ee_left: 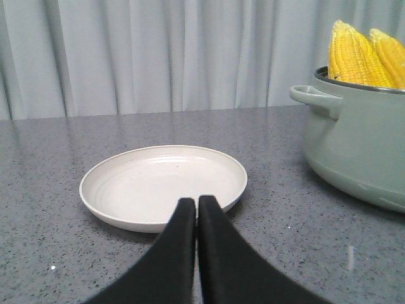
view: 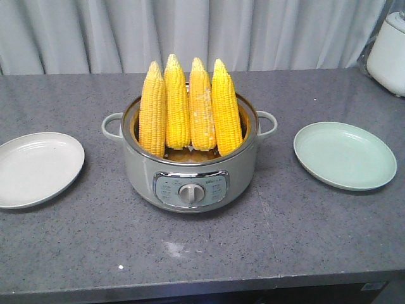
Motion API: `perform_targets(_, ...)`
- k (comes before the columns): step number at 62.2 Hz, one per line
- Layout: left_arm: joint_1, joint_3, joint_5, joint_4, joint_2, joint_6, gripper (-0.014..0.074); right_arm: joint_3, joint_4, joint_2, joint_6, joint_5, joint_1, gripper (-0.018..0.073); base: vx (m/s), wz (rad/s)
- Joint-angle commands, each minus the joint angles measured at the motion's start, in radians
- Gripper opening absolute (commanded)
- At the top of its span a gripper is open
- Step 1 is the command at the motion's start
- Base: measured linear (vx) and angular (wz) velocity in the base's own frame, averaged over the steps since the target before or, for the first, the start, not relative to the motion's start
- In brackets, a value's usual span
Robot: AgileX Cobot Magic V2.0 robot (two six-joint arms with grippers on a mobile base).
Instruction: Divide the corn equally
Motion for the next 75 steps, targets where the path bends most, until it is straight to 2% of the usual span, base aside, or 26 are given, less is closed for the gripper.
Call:
perform_targets(1,0.000,0.015,-0.071,-0.004,-0.017,-0.004,-0.0006,0.008,-0.007,-0.003,0.000,-0.082,-0.004,-0.0003,0.00,0.01)
perform_targets(75,0.000,0.015,-0.071,-0.004,-0.017,-0.004,-0.0006,0.008,-0.007,-0.003,0.000,-0.082,-0.004,-0.0003,0.00,0.02)
